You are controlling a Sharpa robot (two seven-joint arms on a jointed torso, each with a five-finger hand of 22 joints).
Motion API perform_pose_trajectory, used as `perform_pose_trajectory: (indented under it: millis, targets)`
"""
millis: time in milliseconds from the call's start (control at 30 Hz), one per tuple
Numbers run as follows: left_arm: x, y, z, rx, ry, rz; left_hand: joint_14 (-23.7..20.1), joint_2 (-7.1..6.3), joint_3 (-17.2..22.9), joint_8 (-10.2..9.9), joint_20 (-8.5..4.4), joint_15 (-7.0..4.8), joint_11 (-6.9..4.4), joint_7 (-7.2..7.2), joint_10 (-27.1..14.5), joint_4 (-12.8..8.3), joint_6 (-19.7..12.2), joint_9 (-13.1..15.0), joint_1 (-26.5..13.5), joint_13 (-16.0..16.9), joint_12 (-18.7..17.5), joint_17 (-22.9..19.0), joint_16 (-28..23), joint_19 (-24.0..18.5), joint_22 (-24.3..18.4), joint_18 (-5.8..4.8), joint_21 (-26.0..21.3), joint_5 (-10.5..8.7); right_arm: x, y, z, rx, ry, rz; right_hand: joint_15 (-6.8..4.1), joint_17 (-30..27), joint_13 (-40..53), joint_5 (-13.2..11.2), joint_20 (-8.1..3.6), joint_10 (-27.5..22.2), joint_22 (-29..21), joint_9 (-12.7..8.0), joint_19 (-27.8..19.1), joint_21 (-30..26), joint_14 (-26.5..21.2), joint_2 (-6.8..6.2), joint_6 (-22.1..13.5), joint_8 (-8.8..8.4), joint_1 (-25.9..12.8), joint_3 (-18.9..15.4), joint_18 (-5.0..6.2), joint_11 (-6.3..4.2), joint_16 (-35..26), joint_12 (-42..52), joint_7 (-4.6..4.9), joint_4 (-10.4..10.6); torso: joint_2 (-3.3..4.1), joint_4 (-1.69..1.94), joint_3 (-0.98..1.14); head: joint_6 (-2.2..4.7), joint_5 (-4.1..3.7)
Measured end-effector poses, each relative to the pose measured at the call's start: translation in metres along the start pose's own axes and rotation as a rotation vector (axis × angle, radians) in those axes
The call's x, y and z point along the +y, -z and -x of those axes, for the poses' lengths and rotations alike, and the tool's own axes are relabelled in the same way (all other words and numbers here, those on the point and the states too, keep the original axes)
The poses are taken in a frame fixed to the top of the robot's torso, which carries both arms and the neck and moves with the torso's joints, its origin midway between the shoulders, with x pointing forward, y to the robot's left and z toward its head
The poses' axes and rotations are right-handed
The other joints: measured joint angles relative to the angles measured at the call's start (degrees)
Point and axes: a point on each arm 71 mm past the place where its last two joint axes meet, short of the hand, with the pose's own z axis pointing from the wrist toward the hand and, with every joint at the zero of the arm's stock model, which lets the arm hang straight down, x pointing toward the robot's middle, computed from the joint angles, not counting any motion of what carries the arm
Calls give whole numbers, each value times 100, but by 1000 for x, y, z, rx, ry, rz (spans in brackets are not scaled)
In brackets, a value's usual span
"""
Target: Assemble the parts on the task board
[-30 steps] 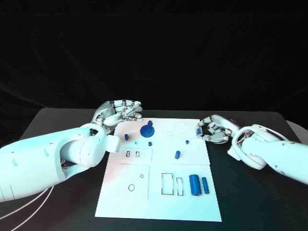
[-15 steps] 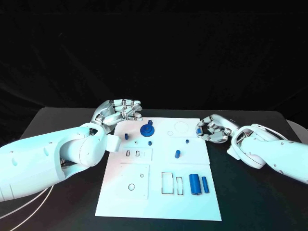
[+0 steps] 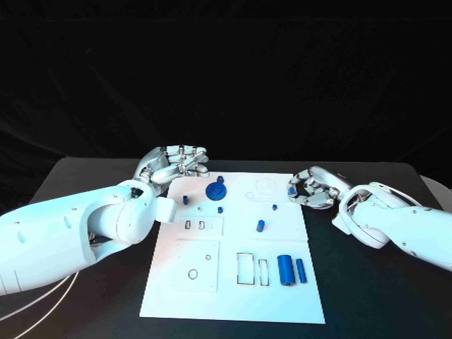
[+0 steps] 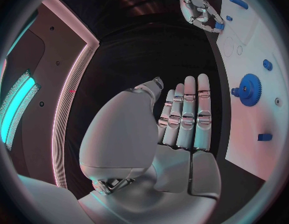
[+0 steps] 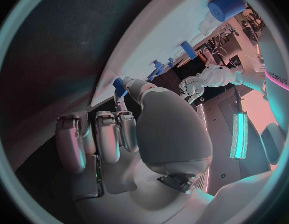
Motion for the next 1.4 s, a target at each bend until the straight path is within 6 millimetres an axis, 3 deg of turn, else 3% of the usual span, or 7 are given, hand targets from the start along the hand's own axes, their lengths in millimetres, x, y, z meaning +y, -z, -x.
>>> perform_pose_trajectory:
  millis: [167, 400, 700, 800, 1133, 1400]
  targets:
    - [0, -1, 0, -1, 0, 0, 0, 0, 0, 0, 0, 0, 0, 0, 0, 0, 0, 0, 0, 0, 0, 0, 0, 0, 0, 0, 0, 0, 17, 1, 3, -19, -12, 36, -18, 0, 0, -17, 0, 21, 0, -3, 0, 0, 18, 45, -9, 0, 0, 52, 0, -21, 0, 0, -10, -13, -12, -4, -2, 6, 11]
    - [2, -3, 0, -5, -1, 1, 0, 0, 0, 0, 0, 0, 0, 0, 0, 0, 0, 0, 0, 0, 0, 0, 0, 0, 0, 0, 0, 0, 64, -1, 6, -30, -28, 124, -18, -1, -1, -39, 0, 21, -1, -11, 0, 0, 18, 97, -20, 0, -8, 61, 0, -20, 0, -38, -20, -5, -51, -9, -15, 9, 37]
    - [6, -10, 3, -19, -3, 4, 0, 0, 16, -27, 0, 0, 0, 0, 0, 16, 0, 0, 0, 0, -23, 6, 0, 0, 1, 0, 0, 0, 142, -17, -35, 42, -36, 229, -18, -1, -1, -61, 0, 20, -1, -11, 0, 0, 18, 113, -31, 0, -24, 60, 0, -20, 0, -38, -31, -5, -135, -12, -47, -91, 188]
    - [7, -12, 3, -23, -4, 5, 0, 0, 16, -27, 0, 0, 0, 0, 0, 16, 0, 0, 0, 0, -23, 6, 0, 0, 1, 0, 0, 0, 157, -20, -52, 69, -22, 240, -18, -1, -1, -62, 0, 20, -2, -11, 0, 0, 18, 121, -33, 0, -33, 60, 0, -20, 0, -39, -33, -4, -159, -1, -64, -127, 213]
    - [8, -14, 6, -31, -4, 8, 0, 0, 16, -27, 0, 0, 0, 0, 0, 16, 0, 0, 0, 0, -23, 11, 0, 0, 1, 0, 0, 0, 178, -26, -91, 118, 38, 243, -38, -2, -2, 34, 1, 20, -3, -12, 0, 0, -2, 99, -43, 0, -63, 58, 0, -20, 0, -38, -43, -4, -200, 15, -117, -198, 286]
    - [9, -15, 7, -35, -4, 8, 0, 0, 16, -27, 0, 0, 0, 0, 0, 16, 0, 1, 0, 0, -23, 11, 0, 0, 1, 0, 0, 0, 185, -28, -110, 144, 78, 237, -38, -3, -2, 34, 1, 20, -3, -11, 0, 0, -2, 77, -52, 1, -85, 58, 0, -20, 0, -39, -52, -4, -202, 21, -123, -237, 314]
